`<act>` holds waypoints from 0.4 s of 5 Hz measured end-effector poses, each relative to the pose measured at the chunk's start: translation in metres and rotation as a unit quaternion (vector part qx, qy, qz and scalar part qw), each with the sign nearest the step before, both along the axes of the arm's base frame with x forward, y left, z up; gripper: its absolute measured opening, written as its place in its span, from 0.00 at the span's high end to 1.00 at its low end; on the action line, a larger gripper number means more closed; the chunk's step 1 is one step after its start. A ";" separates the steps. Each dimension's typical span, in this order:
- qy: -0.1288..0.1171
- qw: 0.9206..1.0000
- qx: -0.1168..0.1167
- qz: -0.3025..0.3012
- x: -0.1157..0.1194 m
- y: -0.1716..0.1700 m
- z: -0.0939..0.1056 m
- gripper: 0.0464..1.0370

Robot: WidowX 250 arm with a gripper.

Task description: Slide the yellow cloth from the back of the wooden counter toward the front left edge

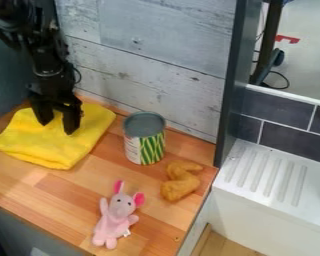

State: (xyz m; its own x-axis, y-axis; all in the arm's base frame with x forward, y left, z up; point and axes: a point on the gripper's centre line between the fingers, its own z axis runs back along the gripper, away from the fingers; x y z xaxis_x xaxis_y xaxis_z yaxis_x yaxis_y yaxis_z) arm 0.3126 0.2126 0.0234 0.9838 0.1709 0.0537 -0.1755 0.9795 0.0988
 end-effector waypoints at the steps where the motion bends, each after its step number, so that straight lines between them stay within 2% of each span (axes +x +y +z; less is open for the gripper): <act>1: 0.022 1.000 -0.007 0.004 -0.008 0.003 -0.011 0.04; 2: 0.022 0.999 -0.020 0.020 -0.014 0.005 -0.016 0.04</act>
